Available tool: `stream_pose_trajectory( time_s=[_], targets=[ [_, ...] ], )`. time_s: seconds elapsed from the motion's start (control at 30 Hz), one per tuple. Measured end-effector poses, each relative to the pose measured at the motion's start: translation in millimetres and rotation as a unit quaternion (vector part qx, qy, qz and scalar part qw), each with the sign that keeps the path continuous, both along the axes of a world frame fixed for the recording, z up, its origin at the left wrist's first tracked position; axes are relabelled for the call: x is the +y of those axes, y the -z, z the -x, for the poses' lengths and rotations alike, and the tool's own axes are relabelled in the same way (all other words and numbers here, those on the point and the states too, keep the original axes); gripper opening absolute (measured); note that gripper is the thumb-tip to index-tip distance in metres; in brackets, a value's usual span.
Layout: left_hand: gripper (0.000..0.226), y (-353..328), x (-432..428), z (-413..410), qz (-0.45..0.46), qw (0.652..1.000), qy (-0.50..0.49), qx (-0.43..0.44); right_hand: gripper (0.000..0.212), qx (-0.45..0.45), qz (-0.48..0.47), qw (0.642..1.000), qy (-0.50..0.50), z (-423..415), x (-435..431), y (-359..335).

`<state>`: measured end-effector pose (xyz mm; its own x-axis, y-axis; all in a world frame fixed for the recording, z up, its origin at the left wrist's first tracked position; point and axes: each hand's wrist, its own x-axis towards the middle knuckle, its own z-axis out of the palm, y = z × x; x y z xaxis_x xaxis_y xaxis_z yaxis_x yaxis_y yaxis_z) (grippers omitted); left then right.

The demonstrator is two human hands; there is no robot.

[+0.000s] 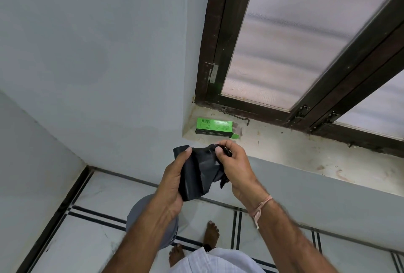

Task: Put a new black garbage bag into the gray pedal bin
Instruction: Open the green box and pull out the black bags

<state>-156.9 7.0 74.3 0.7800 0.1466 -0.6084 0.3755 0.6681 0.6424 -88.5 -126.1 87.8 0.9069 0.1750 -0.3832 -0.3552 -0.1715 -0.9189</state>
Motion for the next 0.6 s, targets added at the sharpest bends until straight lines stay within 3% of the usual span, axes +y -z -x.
stream_pose_trajectory(
  time_s=[0.1,0.2,0.53,0.6],
  targets=[
    [0.045,-1.3,1.3,-1.8,0.006,1.0,0.004,-0.008,0.032,0.018,-0.003,1.0,-0.001,-1.3,3.0,-1.4],
    [0.045,-3.5,2.1,-2.9,0.001,1.0,0.011,-0.014,0.049,0.022,0.017,0.997,-0.069,-0.7,1.9,-5.4],
    [0.048,-4.1,7.3,-4.4,0.004,1.0,0.013,-0.006,0.013,0.026,0.009,1.0,-0.013,-7.8,5.6,-0.8],
    [0.049,-4.9,6.7,-4.5,0.012,1.0,0.005,-0.002,0.014,0.014,0.01,1.0,-0.006,-8.4,6.8,-0.8]
  ],
)
